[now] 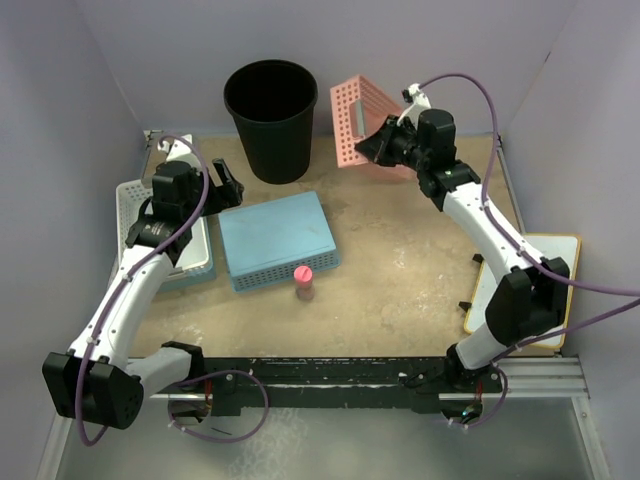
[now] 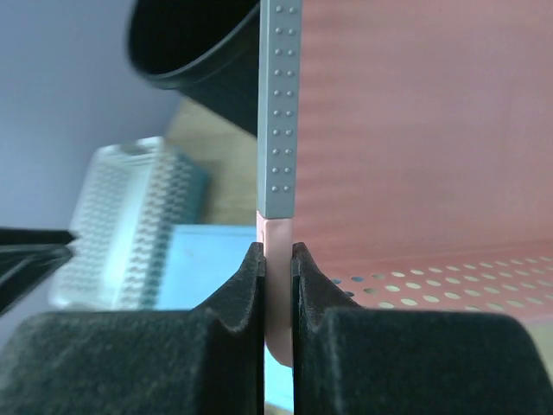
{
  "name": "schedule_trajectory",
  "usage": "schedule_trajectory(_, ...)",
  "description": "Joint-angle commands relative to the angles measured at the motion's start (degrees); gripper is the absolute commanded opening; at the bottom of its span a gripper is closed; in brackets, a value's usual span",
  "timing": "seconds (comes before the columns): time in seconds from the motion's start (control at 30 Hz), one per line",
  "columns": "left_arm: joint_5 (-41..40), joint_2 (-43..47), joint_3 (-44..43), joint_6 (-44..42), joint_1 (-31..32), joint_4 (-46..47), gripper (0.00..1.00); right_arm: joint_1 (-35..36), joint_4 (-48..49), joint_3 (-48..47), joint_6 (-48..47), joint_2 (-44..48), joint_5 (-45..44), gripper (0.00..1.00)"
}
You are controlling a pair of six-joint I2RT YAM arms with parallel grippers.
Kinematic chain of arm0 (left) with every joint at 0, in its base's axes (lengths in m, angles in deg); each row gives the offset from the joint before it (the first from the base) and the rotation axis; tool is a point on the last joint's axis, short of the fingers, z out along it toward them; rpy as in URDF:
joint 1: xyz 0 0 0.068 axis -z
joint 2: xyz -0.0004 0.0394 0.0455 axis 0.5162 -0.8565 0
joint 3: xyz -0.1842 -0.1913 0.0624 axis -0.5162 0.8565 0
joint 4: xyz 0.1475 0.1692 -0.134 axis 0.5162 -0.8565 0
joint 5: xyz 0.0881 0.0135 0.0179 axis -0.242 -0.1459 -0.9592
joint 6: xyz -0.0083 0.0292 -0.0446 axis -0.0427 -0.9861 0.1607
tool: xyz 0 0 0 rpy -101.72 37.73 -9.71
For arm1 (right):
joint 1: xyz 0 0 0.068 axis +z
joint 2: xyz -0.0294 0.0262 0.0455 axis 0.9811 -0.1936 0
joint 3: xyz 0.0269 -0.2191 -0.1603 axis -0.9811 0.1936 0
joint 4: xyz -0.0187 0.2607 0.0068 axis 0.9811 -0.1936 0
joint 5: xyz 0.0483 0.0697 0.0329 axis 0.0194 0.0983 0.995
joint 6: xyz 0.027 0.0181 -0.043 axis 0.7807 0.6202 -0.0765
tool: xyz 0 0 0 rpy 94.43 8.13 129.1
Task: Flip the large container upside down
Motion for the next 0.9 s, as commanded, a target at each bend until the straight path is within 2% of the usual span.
schedule_trajectory(0.0,-0.1,0.8,-1.7,0.5,-0.3,2.5,0.81,-2.1,17.3,6.2,17.4,0.9,16.1,0.00)
schedule_trajectory(0.1,0.0,1.1,-1.8,0.6,-0.2,2.2,0.81,-5.8,30.4,11.2,29.7,-0.7,24.3,0.00)
schedule_trajectory(0.2,0.4,1.5,-1.6,0.9,-0.3,2.2,0.81,-8.6,52.0,16.6,46.5,-5.2,32.3,0.00)
schedule_trajectory(0.33,1.3,1.4,-1.2,1.6,-0.3,2.5,0.81,-11.2,83.3,23.5,68.4,-12.0,33.9,0.00)
schedule_trajectory(0.43,1.9,1.1,-0.6,2.2,-0.3,3.2,0.81,-14.0,97.3,27.6,79.3,-16.4,32.7,0.00)
schedule_trajectory(0.5,2.1,0.9,-0.4,2.4,-0.3,3.3,0.81,-15.9,101.5,30.4,82.2,-17.8,32.3,0.00)
schedule_trajectory(0.57,2.3,0.7,-0.5,2.3,-0.3,3.3,0.81,-17.7,101.7,33.2,82.0,-17.6,33.2,0.00)
schedule_trajectory(0.87,3.4,-1.4,-1.1,2.3,-0.3,3.4,0.81,-24.5,89.6,38.6,71.7,-14.1,37.5,0.00)
